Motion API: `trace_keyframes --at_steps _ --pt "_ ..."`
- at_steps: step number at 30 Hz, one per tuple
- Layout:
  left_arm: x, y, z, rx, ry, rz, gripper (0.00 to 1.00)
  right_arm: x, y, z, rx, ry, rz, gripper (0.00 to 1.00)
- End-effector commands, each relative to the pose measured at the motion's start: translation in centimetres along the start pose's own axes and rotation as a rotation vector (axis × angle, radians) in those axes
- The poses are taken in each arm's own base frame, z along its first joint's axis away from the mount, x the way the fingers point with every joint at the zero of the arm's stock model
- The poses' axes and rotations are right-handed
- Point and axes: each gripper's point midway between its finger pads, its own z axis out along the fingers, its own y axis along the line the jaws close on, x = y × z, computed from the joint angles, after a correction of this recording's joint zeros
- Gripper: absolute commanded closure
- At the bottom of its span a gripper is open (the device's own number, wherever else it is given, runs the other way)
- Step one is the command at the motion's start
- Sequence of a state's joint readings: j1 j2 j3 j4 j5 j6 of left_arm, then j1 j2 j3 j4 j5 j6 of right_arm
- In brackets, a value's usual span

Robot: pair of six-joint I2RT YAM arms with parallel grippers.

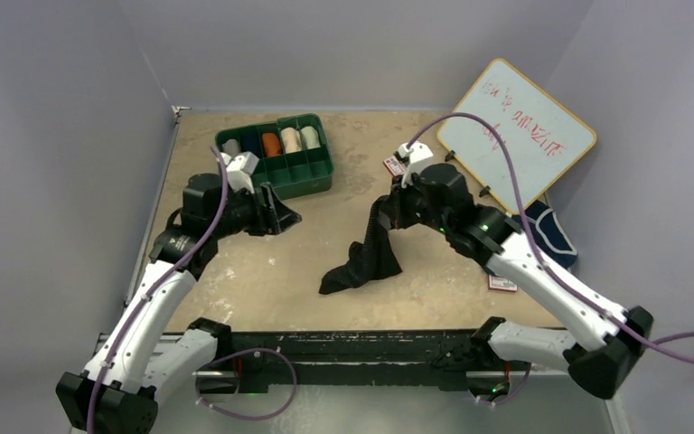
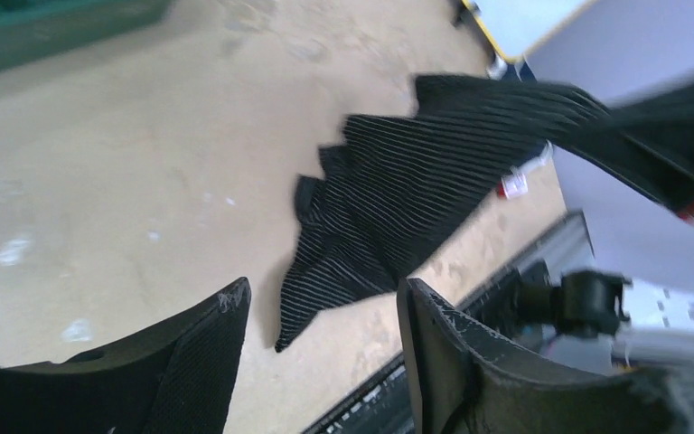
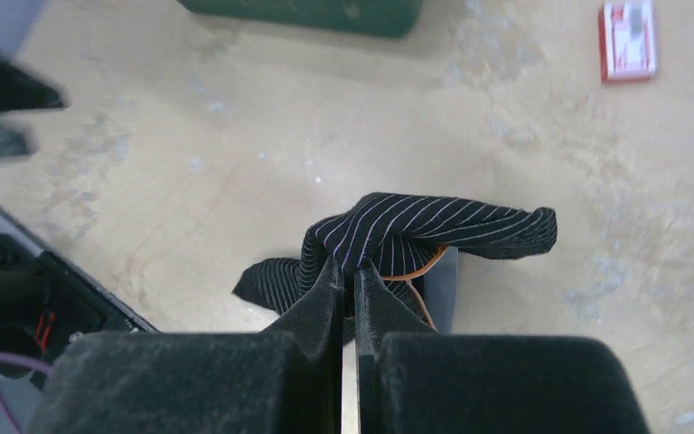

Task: Roll the underwear
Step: Move the underwear to the center of the board, then flatten out the underwear at the center of the board.

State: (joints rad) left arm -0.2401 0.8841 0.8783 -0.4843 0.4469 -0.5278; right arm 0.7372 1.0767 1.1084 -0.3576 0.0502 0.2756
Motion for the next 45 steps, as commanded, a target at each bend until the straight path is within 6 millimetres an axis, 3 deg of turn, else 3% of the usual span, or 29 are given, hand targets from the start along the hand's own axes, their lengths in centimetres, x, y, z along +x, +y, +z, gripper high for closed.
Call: trace_keyframes --at_steps 1,10,15,19,24,30,45 --pt "2.3 -3.9 1.5 0.164 0.059 0.098 0.42 3.9 -3.0 3.9 0.138 0.173 0.163 1.00" --pt "11.2 -10.7 8.5 0.120 0.222 0.320 0.42 4.1 -6.7 9.4 0.066 0.293 0.374 1.00" --pt "16.0 -13.5 13.4 0.070 0.264 0.446 0.38 5.2 -8.8 10.7 0.033 0.352 0.479 1.00" --pt "17.6 -14.9 16.7 0.057 0.231 0.475 0.32 5.8 -10.2 10.7 -0.002 0.356 0.556 1.00" --pt "18.9 -13.6 20.0 -0.016 0.237 0.542 0.30 6.0 -11.0 10.6 -0.014 0.356 0.582 1.00" --pt "20.2 -11.7 22.4 -0.087 0.262 0.628 0.30 6.5 -11.6 10.5 -0.011 0.363 0.597 1.00" --pt "25.3 -8.1 22.1 -0.118 0.450 0.708 0.38 6.5 -12.1 10.5 -0.023 0.373 0.602 1.00"
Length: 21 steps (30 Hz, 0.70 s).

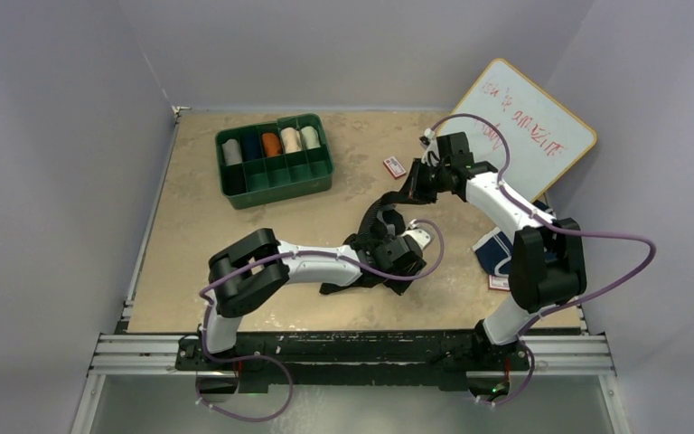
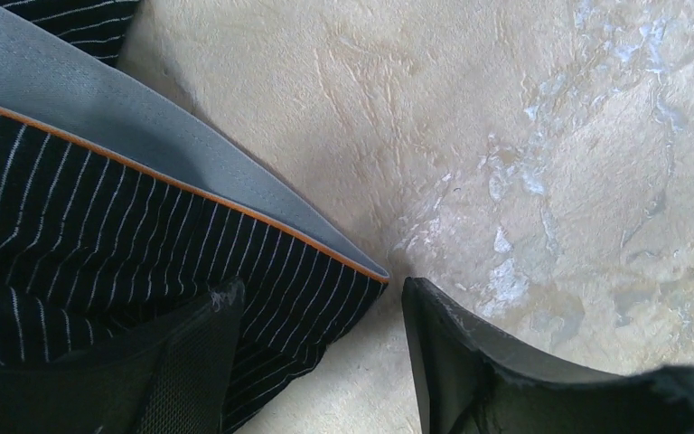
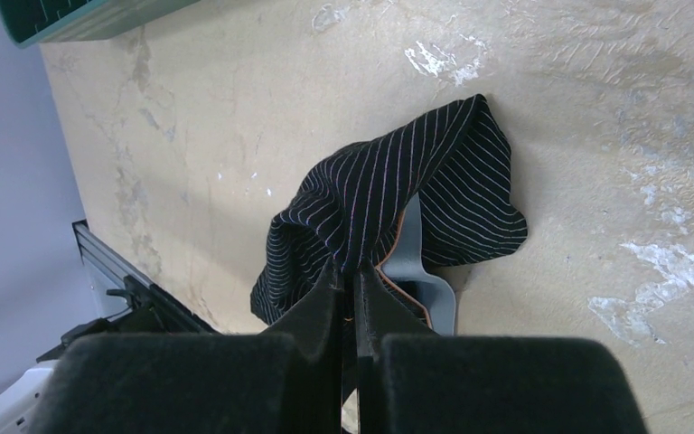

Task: Roll the underwear
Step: Flatten out the underwear at the center of the board.

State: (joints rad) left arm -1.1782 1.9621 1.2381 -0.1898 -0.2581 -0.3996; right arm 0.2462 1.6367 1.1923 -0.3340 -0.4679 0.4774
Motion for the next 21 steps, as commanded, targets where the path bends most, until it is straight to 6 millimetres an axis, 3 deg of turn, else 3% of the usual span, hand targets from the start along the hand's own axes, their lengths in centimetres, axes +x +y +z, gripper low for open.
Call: trace_keyframes --at_steps 1,5,8,11,12,15,18,19,21 --pt "0.6 -0.5 0.1 0.017 0.024 0.038 0.39 -0.2 0.6 -0.1 -0.038 0.008 -0.012 1.00" --pt "0.9 -0.1 0.9 -0.017 0.051 0.070 0.54 -0.1 0.6 -0.2 -0.040 0.017 -0.014 1.00" --pt "1.2 0.4 0.9 -0.041 0.065 0.080 0.79 -0.1 0.6 -0.3 -0.037 0.017 -0.014 1.00" --pt "0.5 0.7 -0.3 -0.049 0.033 0.055 1.00 -0.2 0.7 -0.8 -0.028 0.011 -0.027 1.00" --pt "0.0 0.8 -1.1 -0.048 0.011 0.038 1.00 -0.2 0.9 -1.1 -0.026 0.008 -0.036 1.00" --pt "-2.6 1.0 -5.1 -0.015 -0.095 -0.024 1.00 -0.4 1.4 -2.4 -0.023 -0.012 -0.080 1.00" --pt "-5.6 2.1 -11.1 0.028 -0.243 -0.119 1.00 -0.4 1.8 -4.2 -0.007 -0.047 -0.126 1.00" --pt "-7.1 2.9 -14.2 0.054 -0.320 -0.170 1.00 -0.2 1.8 -4.8 0.000 -0.060 -0.139 1.00" --pt "-7.9 4.6 -18.0 0.090 -0.404 -0.249 1.00 0.3 2.4 -6.2 -0.011 -0.087 -0.168 1.00"
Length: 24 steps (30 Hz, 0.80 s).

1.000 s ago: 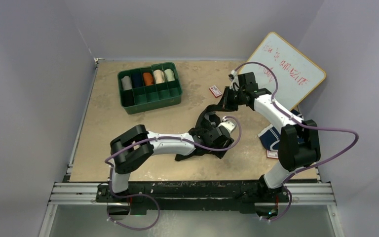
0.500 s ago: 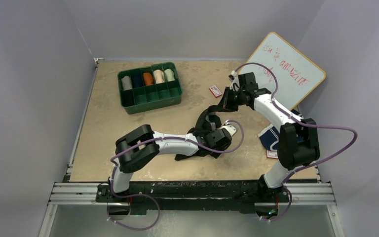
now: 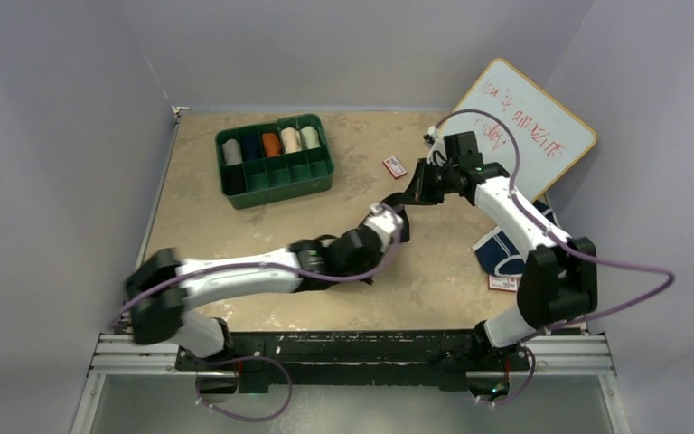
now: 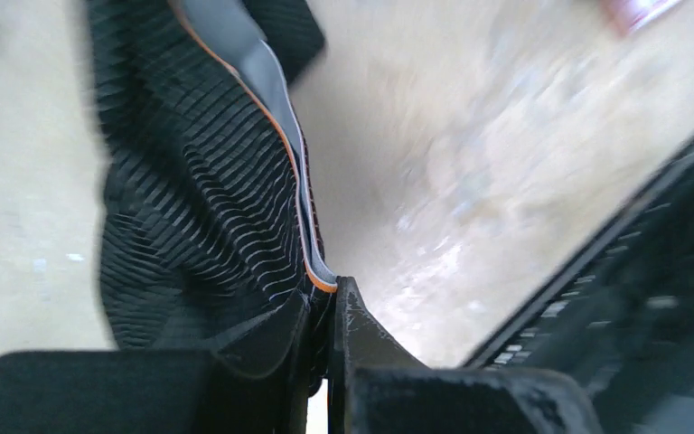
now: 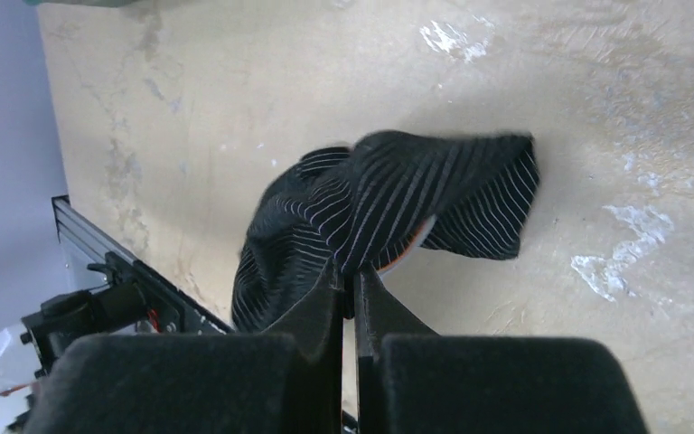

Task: Roll the underwear
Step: Flatten out the underwear at the center of the board.

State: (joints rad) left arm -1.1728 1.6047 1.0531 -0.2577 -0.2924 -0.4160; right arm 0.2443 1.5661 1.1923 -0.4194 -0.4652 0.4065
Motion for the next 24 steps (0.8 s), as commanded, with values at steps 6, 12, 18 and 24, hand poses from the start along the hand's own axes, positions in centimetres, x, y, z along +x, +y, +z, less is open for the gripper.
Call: trace_keyframes --at_steps 6,12,18,24 --pt "-8.6 7.1 -18.3 0.035 -0.470 -0.357 1.00 1.2 6.4 -9.4 -0.175 -0.158 -0.207 1.00" --pt "-6.3 10.6 -24.2 -0.043 -0.486 -0.445 1.00 4.0 8.4 -13.5 -0.241 -0.198 -0.252 1.00" --pt "-3.4 10.9 -26.7 -0.013 -0.400 -0.500 1.00 8.6 10.6 -16.8 -0.379 -0.182 -0.270 1.00" --pt "-2.8 9.3 -27.7 0.072 -0.327 -0.491 1.00 12.0 11.9 -19.0 -0.468 -0.111 -0.267 1.00"
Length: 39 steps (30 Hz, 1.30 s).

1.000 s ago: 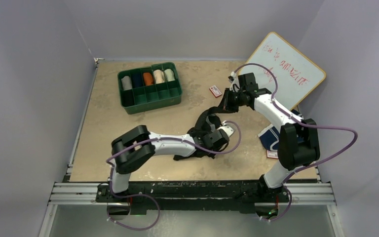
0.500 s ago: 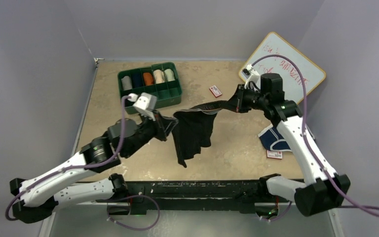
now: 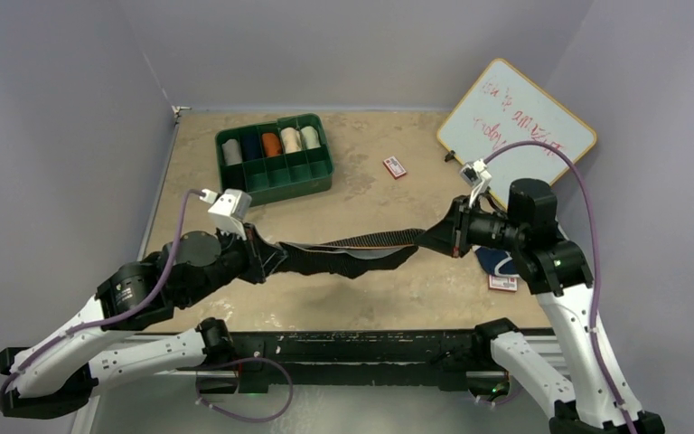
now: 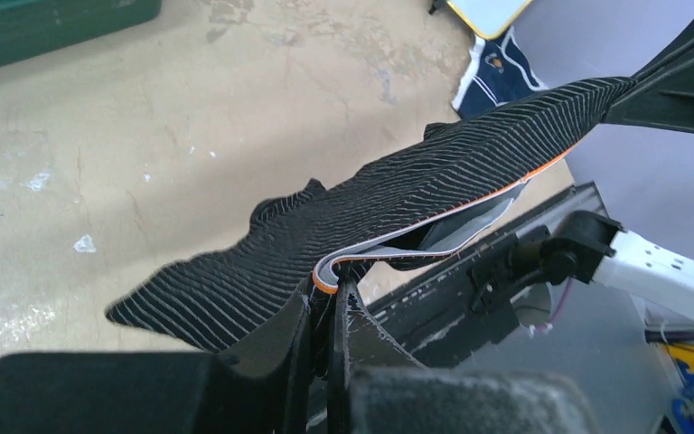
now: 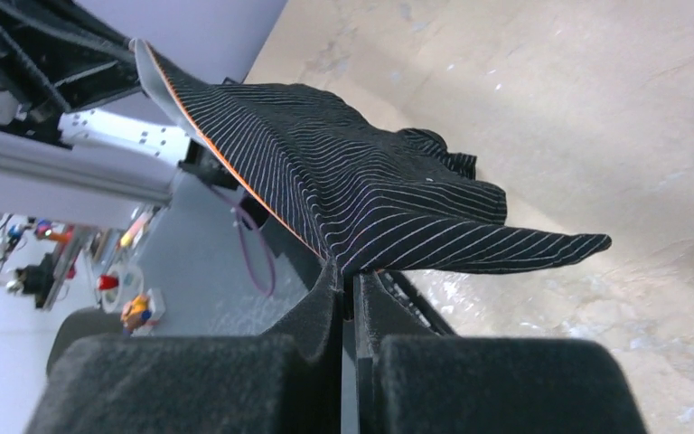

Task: Roll the underwear
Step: Flatten out the underwear at the center of the board.

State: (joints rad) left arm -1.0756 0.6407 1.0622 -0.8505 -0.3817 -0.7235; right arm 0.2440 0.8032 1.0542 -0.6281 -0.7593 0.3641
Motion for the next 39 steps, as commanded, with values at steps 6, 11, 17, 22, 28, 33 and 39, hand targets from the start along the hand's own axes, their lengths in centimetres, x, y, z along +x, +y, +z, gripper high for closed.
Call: trace_keyframes --at_steps 6,11,17,22,28,33,39 --pt "2.0 -2.3 -3.1 0.065 0.239 -0.059 1.00 5.7 5.4 -3.6 -0.210 0.230 0.158 1.00" --pt "4.4 -0.8 -1.6 -0.085 0.332 -0.134 1.00 6.3 3.1 -2.1 -0.102 0.229 0.325 1.00" --pt "3.3 3.4 7.7 -0.267 0.335 -0.059 1.00 4.7 -9.2 5.8 0.240 0.175 0.537 1.00" --pt "1.3 9.1 15.8 -0.178 0.271 -0.132 1.00 1.9 -16.8 11.2 0.388 0.200 0.526 1.00" --pt "2.3 12.9 22.1 -0.211 0.321 -0.092 1.00 0.5 -21.6 15.9 0.406 0.257 0.550 1.00" --pt "1.1 16.5 23.7 -0.245 0.288 -0.089 1.00 -1.1 -24.2 18.2 0.413 0.266 0.542 1.00" --pt "0.6 22.6 24.6 -0.407 0.332 -0.123 0.62 -4.9 -28.5 18.6 0.466 0.232 0.540 0.81"
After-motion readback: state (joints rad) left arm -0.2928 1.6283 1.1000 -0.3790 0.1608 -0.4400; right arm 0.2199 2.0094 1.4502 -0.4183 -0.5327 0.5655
